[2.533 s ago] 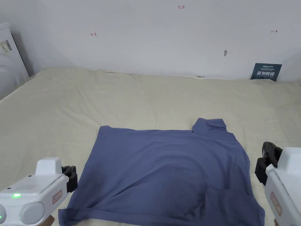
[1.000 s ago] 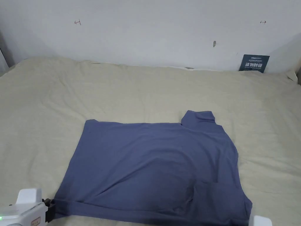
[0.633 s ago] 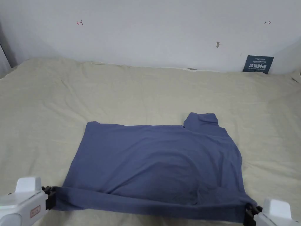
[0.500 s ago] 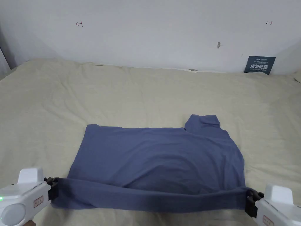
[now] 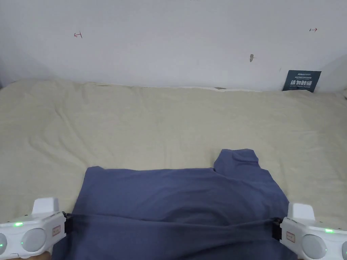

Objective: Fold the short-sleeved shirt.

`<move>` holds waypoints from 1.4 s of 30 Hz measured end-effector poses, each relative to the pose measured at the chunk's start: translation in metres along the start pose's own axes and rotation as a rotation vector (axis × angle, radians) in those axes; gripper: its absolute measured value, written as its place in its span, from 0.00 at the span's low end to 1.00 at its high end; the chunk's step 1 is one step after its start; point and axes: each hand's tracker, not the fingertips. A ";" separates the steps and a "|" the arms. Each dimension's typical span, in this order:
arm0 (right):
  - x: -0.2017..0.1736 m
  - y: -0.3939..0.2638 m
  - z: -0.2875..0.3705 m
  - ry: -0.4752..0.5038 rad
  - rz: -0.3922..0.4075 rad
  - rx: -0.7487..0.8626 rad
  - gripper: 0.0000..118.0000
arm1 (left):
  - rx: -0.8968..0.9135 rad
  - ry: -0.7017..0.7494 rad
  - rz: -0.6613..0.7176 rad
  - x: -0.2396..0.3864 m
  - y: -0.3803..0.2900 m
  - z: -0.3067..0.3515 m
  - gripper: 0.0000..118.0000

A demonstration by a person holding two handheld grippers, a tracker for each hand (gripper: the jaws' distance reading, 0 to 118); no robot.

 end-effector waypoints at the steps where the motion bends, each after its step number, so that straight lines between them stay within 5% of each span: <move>1: -0.001 0.001 -0.011 -0.004 -0.012 -0.032 0.03 | -0.024 0.012 -0.016 0.003 0.000 -0.010 0.04; 8: -0.013 -0.007 -0.023 -0.036 -0.064 -0.074 0.07 | -0.097 0.045 -0.034 0.014 -0.003 -0.037 0.09; 9: -0.014 -0.005 -0.019 -0.037 -0.058 -0.074 0.17 | -0.090 0.047 -0.042 0.014 -0.003 -0.033 0.18; 10: -0.015 -0.003 -0.010 -0.035 -0.057 -0.075 0.29 | -0.082 0.049 -0.050 0.014 -0.002 -0.029 0.37; 11: -0.016 -0.001 0.002 -0.030 -0.070 -0.067 0.44 | -0.081 0.053 -0.049 0.013 0.000 -0.024 0.66; 12: -0.016 0.000 0.012 -0.025 -0.088 -0.048 0.68 | -0.080 0.048 -0.043 0.012 0.001 -0.018 0.84; 14: -0.020 0.002 0.038 -0.015 -0.102 0.027 0.90 | -0.024 -0.012 0.008 0.011 0.003 0.005 0.97; 22: -0.012 0.013 0.169 0.055 -0.049 0.380 0.90 | 0.299 -0.147 0.045 0.027 0.010 0.135 0.96; 29: -0.009 -0.008 0.232 -0.021 0.032 0.644 0.90 | 0.588 -0.100 -0.027 0.050 -0.007 0.222 0.95; 32: -0.015 -0.025 0.249 -0.058 0.038 0.722 0.88 | 0.691 -0.082 -0.039 0.059 -0.024 0.244 0.84; 35: -0.027 -0.041 0.266 -0.065 0.059 0.764 0.62 | 0.728 -0.075 -0.048 0.067 -0.039 0.255 0.48; 37: -0.030 -0.049 0.271 -0.075 0.063 0.780 0.24 | 0.736 -0.071 -0.052 0.072 -0.049 0.258 0.14; 38: -0.030 -0.053 0.272 -0.083 0.063 0.791 0.13 | 0.739 -0.077 -0.054 0.073 -0.054 0.260 0.00; 40: -0.031 -0.058 0.273 -0.087 0.067 0.808 0.01 | 0.731 -0.091 -0.049 0.073 -0.060 0.262 0.00; 42: -0.031 -0.060 0.272 -0.096 0.076 0.816 0.01 | 0.697 -0.123 -0.043 0.070 -0.062 0.261 0.00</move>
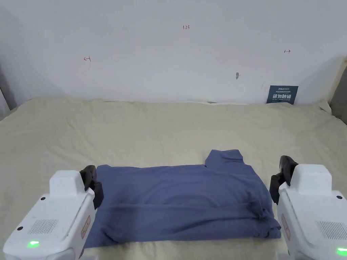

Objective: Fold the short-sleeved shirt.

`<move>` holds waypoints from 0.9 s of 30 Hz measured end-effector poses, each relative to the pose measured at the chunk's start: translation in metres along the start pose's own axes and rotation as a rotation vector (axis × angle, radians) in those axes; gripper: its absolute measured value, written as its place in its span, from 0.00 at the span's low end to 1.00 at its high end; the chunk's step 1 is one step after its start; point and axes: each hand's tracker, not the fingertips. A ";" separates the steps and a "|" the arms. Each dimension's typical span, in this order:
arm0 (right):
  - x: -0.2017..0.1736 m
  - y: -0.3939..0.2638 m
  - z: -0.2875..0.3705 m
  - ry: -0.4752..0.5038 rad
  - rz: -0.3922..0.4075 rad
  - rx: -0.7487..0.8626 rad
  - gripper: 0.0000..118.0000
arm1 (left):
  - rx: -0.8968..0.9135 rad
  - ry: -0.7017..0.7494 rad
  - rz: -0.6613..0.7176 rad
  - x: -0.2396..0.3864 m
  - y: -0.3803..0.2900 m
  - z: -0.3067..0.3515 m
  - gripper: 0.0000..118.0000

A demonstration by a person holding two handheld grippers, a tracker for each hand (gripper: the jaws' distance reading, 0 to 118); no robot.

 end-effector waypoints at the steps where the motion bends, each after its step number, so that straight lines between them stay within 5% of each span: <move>1: 0.000 -0.001 0.000 0.007 -0.008 -0.003 0.01 | -0.010 0.007 0.011 -0.001 -0.002 0.000 0.00; 7: 0.003 -0.005 -0.006 0.019 -0.020 -0.011 0.01 | -0.065 0.019 0.011 -0.005 -0.008 -0.011 0.00; 16: -0.001 -0.014 -0.024 0.028 -0.009 -0.057 0.01 | -0.456 0.034 0.003 -0.047 -0.052 -0.088 0.02; 18: -0.001 -0.018 -0.030 0.027 -0.006 -0.076 0.01 | -0.565 0.044 0.038 -0.059 -0.066 -0.107 0.21; 21: -0.002 -0.026 -0.039 0.026 -0.001 -0.108 0.01 | -0.699 0.083 0.139 -0.077 -0.090 -0.129 0.83; 22: -0.002 -0.029 -0.043 0.023 0.003 -0.121 0.01 | -0.715 0.102 0.154 -0.081 -0.099 -0.134 0.93; 27: 0.011 -0.050 -0.067 0.011 -0.001 -0.180 0.01 | -0.823 0.228 0.129 -0.096 -0.134 -0.154 0.90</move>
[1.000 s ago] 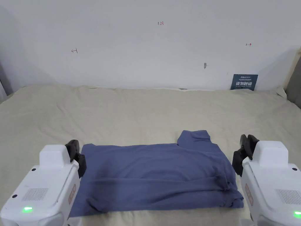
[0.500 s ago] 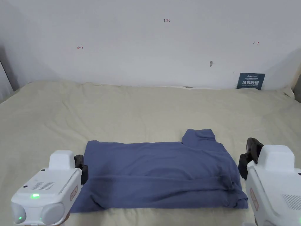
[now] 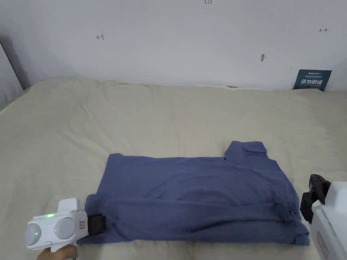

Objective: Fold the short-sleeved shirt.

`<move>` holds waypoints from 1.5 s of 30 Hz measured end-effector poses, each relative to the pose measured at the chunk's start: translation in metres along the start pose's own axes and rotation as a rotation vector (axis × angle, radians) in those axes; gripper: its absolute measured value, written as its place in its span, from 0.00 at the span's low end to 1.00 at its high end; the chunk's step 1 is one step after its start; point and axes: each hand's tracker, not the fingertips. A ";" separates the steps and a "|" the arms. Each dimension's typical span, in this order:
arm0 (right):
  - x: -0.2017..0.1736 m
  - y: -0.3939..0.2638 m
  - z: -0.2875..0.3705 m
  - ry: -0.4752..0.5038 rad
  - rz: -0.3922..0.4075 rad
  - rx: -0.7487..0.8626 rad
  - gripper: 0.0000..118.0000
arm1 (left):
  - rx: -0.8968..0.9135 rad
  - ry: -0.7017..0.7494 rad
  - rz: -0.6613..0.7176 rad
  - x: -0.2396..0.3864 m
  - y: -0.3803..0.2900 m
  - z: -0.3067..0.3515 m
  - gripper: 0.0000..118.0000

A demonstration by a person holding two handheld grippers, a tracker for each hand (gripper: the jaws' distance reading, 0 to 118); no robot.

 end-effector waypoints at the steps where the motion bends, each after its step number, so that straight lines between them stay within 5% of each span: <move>1: 0.002 -0.003 -0.005 0.001 0.000 -0.014 0.01 | -0.013 0.001 -0.006 -0.001 -0.002 -0.006 0.84; 4: -0.006 -0.004 -0.007 -0.002 0.000 -0.043 0.01 | -0.050 -0.012 -0.019 -0.002 -0.010 -0.015 0.56; 7: -0.009 -0.008 -0.014 0.002 -0.022 -0.097 0.01 | -0.040 -0.026 -0.023 0.000 -0.016 -0.014 0.40; 9: -0.006 -0.015 -0.023 0.005 -0.038 -0.149 0.04 | -0.045 -0.041 -0.039 0.002 -0.013 -0.011 0.04; 13: 0.006 -0.038 -0.051 0.016 -0.096 -0.299 0.15 | -0.020 -0.085 -0.073 0.006 -0.012 0.000 0.05; 14: 0.011 -0.048 -0.064 0.021 -0.099 -0.361 0.23 | 0.006 -0.091 -0.083 0.005 -0.013 0.006 0.05; 17: 0.014 -0.073 -0.092 0.015 -0.129 -0.521 0.70 | 0.055 -0.107 -0.082 0.003 -0.008 0.018 0.05; 19: 0.009 -0.084 -0.101 -0.010 -0.158 -0.554 0.85 | 0.068 -0.115 -0.086 0.003 -0.005 0.024 0.05; 25: 0.010 -0.114 -0.138 -0.030 -0.186 -0.726 0.77 | 0.080 -0.115 -0.099 0.003 -0.001 0.026 0.05; 30: 0.012 -0.122 -0.139 0.035 -0.196 -0.713 0.14 | 0.069 -0.109 -0.100 0.001 -0.007 0.023 0.05; 37: 0.028 -0.110 -0.118 0.049 -0.146 -0.637 0.10 | 0.087 -0.096 -0.075 -0.005 -0.016 0.036 0.05; 45: 0.028 -0.081 -0.018 0.066 -0.136 -0.600 0.10 | 0.096 -0.105 -0.062 -0.022 -0.043 0.067 0.05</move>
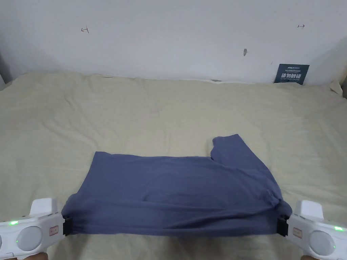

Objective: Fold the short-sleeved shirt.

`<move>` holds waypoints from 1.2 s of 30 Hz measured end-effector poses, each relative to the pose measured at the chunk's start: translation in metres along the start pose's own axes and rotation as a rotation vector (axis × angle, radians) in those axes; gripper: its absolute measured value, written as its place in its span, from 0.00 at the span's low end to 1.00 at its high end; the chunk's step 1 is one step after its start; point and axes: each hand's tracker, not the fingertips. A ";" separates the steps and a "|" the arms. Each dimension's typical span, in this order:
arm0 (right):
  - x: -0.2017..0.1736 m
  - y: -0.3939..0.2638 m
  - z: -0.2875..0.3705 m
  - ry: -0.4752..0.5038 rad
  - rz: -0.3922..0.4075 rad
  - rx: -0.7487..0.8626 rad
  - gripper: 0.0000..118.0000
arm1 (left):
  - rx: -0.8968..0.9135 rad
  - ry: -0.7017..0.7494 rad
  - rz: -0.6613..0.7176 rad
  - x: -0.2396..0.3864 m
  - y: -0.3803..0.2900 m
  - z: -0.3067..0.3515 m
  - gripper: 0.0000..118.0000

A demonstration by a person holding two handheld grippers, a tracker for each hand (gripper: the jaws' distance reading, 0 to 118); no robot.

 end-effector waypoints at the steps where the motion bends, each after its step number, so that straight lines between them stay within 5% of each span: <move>1: 0.003 -0.007 0.005 0.008 -0.012 -0.013 0.10 | -0.007 0.000 0.000 -0.002 -0.007 0.004 0.05; 15: 0.013 -0.076 -0.011 -0.013 -0.069 -0.133 0.12 | -0.157 0.054 0.023 -0.010 -0.064 -0.014 0.07; 17: 0.025 -0.071 -0.019 -0.016 -0.066 -0.124 0.20 | -0.150 0.059 -0.001 -0.008 -0.064 -0.012 0.22; 19: 0.026 -0.061 -0.009 -0.022 -0.067 -0.097 0.43 | -0.138 0.072 -0.004 -0.006 -0.060 -0.003 0.66; 21: 0.015 -0.045 0.021 -0.003 -0.055 -0.003 0.75 | -0.052 0.016 0.023 -0.004 -0.048 0.018 0.93; 23: 0.011 -0.029 0.040 0.018 -0.037 0.076 0.85 | 0.051 -0.017 0.036 0.001 -0.037 0.038 0.93; 31: -0.022 0.036 0.127 0.068 0.013 0.476 0.85 | 0.518 -0.068 0.036 0.053 0.019 0.125 0.93; 36: -0.041 0.047 0.151 0.054 0.058 0.634 0.85 | 0.657 -0.078 0.015 0.083 0.040 0.152 0.93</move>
